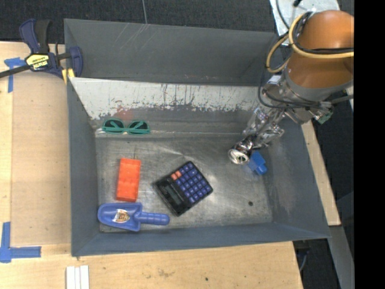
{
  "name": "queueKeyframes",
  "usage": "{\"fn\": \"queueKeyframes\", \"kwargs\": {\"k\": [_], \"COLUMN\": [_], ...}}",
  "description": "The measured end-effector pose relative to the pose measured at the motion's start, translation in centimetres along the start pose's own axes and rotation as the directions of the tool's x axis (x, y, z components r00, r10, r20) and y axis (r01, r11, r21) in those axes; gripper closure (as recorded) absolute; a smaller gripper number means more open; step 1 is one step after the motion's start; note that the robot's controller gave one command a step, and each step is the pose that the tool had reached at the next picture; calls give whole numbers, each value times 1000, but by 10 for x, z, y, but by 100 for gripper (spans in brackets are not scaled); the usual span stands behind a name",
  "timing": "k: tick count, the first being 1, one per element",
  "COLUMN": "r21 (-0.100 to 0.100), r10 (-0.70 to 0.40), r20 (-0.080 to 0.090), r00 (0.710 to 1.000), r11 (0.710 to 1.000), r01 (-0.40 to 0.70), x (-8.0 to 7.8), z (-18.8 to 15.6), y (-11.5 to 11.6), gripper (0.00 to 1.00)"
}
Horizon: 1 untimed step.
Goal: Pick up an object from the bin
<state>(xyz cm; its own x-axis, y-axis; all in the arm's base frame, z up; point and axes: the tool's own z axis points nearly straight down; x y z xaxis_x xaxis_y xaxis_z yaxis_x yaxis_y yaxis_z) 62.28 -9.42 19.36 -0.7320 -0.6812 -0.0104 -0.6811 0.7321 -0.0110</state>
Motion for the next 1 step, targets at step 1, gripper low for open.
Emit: {"fn": "queueKeyframes", "kwargs": {"k": [1], "r21": [-16], "r10": [-147], "r20": [-9], "r00": [989], "r11": [989], "r01": [147], "x": [1], "z": [-39], "y": [15], "gripper": [100]}}
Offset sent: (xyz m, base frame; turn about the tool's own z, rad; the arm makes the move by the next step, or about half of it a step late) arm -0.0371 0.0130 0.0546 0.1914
